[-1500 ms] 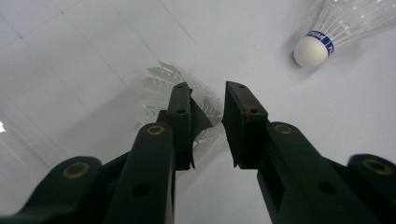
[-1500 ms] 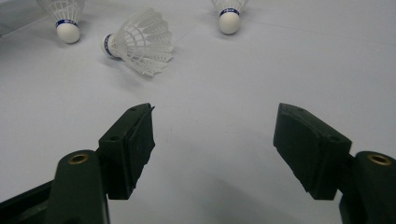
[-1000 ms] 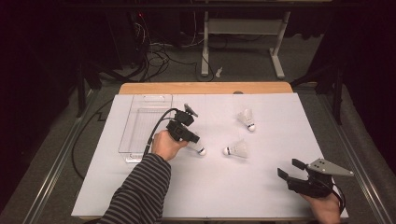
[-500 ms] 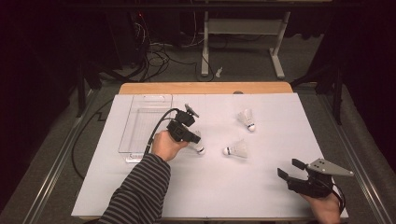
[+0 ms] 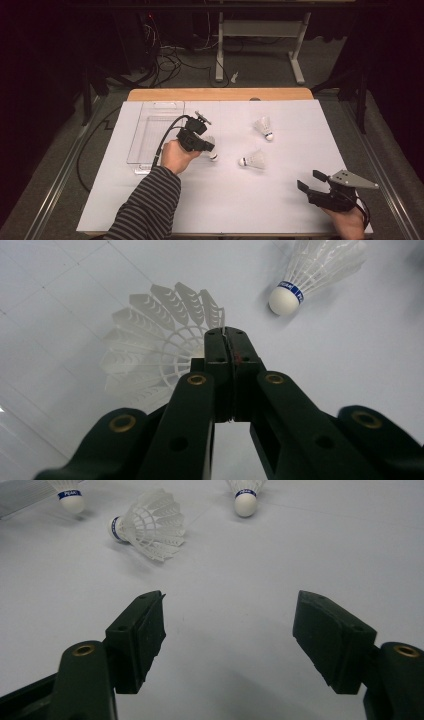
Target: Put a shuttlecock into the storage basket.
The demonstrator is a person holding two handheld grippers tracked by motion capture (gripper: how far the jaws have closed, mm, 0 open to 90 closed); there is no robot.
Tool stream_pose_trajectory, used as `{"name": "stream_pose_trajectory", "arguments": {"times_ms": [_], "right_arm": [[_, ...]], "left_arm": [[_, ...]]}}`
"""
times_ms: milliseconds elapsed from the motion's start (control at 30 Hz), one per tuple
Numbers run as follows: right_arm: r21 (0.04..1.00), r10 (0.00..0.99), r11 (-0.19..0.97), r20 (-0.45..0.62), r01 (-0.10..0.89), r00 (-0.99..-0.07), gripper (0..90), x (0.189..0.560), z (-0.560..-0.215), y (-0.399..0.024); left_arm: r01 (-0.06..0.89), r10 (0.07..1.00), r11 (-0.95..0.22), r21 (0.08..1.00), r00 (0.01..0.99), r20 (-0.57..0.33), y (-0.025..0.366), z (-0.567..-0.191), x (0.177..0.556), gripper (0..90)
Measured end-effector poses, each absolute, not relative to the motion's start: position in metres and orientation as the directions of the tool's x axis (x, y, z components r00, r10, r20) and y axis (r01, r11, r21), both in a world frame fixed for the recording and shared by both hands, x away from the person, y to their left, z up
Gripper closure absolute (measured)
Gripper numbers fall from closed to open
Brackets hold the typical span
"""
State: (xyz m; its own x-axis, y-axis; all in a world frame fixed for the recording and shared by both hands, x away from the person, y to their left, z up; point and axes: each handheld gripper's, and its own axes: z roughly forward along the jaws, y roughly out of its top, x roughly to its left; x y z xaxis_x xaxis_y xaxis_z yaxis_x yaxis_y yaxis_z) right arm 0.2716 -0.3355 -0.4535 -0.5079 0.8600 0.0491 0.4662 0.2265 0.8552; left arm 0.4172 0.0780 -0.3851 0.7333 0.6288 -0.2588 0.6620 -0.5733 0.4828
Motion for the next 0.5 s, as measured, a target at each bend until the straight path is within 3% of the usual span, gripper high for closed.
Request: {"name": "stream_pose_trajectory", "arguments": {"times_ms": [500], "right_arm": [[0.857, 0.861, 0.226, 0.047, 0.464, -0.506, 29.3, 0.2712, -0.4531, -0.3353]], "left_arm": [[0.63, 0.608, -0.566, 0.531, 0.754, -0.247, 0.0801, -0.3746, 0.4071, 89.1]]}}
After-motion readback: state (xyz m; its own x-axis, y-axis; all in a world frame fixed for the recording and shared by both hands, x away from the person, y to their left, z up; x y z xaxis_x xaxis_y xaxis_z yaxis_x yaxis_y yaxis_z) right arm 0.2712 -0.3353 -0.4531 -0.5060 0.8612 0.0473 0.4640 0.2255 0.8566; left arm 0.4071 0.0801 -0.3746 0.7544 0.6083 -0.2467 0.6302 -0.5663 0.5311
